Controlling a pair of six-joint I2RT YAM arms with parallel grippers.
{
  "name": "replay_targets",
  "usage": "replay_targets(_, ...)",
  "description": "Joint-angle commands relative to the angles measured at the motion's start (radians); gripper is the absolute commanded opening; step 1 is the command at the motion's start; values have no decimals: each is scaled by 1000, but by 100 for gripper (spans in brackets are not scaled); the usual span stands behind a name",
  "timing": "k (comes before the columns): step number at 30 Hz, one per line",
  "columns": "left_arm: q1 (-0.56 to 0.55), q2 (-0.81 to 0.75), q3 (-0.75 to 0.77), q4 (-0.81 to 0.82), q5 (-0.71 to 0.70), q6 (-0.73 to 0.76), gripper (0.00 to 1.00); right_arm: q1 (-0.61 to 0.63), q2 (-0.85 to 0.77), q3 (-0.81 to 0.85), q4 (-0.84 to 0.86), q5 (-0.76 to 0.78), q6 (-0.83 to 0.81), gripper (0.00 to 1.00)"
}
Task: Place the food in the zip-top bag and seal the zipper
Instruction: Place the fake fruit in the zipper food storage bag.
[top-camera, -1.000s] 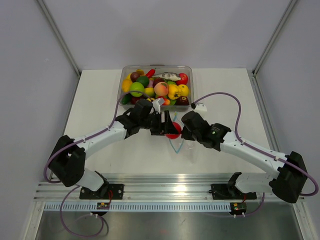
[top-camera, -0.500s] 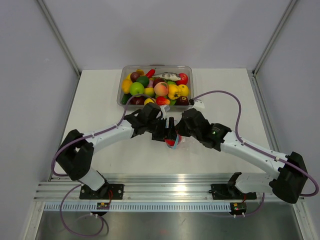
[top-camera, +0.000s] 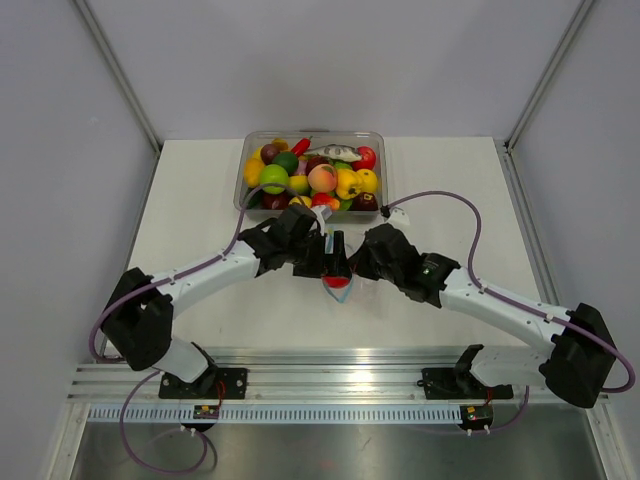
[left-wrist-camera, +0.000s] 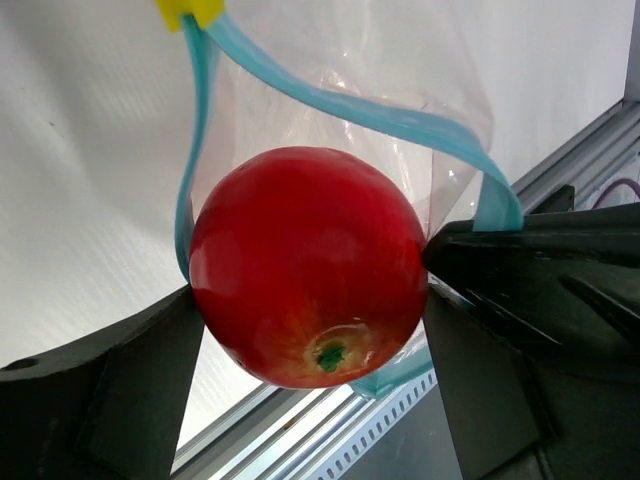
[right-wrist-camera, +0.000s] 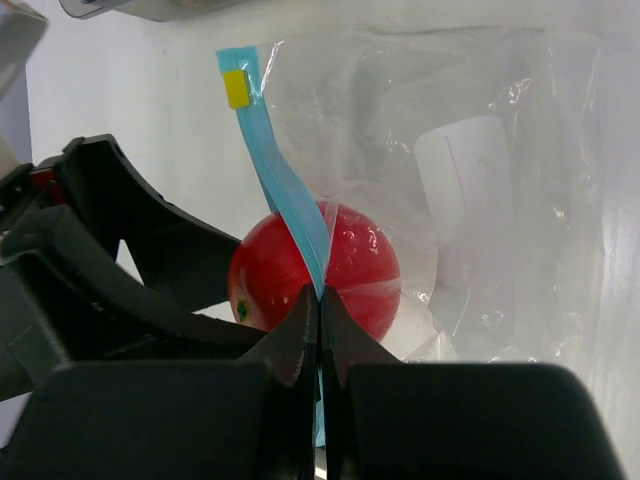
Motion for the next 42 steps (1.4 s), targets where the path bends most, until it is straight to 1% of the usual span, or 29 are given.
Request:
replay_targets(1, -7, -69, 55, 64, -57, -1, 94, 4, -28, -16, 76, -85, 61, 0)
replay_targets(5, -7, -66, 79, 35, -58, 14, 98, 6, -40, -36, 110, -102, 78, 0)
replay_targets(12, -7, -66, 107, 10, -43, 35, 99, 1, -50, -64, 176, -142, 127, 0)
replay_targets(17, -7, -105, 154, -53, -46, 63, 99, -11, -51, -105, 245, -167, 169, 0)
replay_targets(21, -5, -164, 199, -116, -51, 101, 99, -32, -65, -137, 300, -184, 205, 0)
replay_targets(26, -1, -258, 236, -220, -91, 154, 95, -58, -71, -147, 365, -228, 218, 0)
replay_targets(29, 10, -305, 231, -246, -107, 164, 93, -68, -62, -142, 389, -254, 218, 0)
replay_targets(33, 56, -356, 191, -260, -114, 160, 86, -88, -76, -154, 455, -309, 241, 0)
replay_targets(34, 70, -365, 178, -263, -115, 160, 84, -101, -94, -162, 478, -347, 247, 0)
replay_targets(35, 85, -379, 173, -281, -123, 158, 82, -111, -106, -188, 544, -369, 267, 0)
replay_targets(37, 94, -398, 159, -297, -147, 158, 81, -132, -135, -208, 590, -412, 277, 0)
replay_targets(42, 143, -405, 63, -255, -124, 118, 74, -143, -157, -209, 569, -434, 248, 0)
